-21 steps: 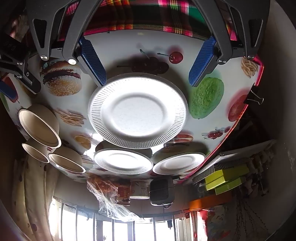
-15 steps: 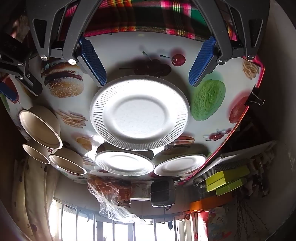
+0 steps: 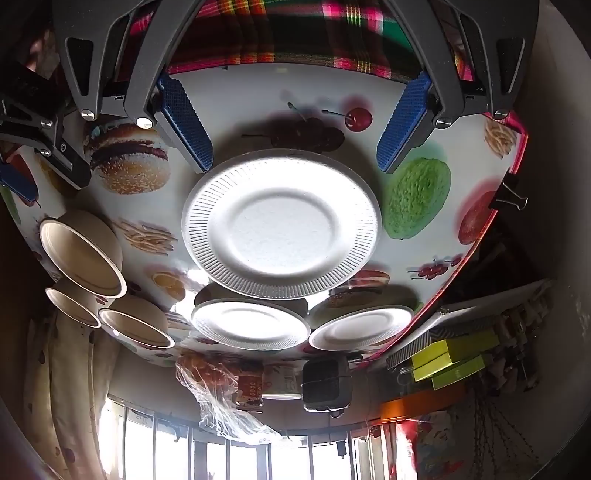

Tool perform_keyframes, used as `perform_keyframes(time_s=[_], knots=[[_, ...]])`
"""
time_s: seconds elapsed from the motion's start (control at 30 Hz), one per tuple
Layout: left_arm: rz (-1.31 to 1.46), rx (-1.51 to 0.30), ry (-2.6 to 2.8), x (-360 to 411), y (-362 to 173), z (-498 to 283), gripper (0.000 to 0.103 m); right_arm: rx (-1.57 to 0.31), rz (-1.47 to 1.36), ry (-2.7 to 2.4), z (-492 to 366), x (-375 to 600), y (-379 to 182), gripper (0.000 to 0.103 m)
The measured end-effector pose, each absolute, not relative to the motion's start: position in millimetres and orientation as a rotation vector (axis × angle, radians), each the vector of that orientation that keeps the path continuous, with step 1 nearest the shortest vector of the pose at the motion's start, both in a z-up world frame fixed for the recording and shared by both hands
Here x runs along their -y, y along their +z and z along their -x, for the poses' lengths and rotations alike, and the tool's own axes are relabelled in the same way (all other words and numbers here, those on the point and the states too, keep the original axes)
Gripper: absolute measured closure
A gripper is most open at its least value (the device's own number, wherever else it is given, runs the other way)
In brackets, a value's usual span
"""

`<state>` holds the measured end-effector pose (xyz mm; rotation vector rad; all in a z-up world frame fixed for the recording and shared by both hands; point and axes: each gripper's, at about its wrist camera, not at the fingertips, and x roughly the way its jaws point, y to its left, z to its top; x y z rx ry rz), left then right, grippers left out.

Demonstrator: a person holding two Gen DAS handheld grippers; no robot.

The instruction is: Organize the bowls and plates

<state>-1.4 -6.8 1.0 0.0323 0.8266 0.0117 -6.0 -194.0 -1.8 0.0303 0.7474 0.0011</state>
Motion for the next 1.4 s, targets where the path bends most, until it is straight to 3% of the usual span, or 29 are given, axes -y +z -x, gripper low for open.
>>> perform_keyframes(time_s=[1.4], knots=[[-0.020,-0.818,0.003,6.3,5.8,2.5,0.012,-0.740,-0.028,0.014,7.7,193.2,1.4,0.000]])
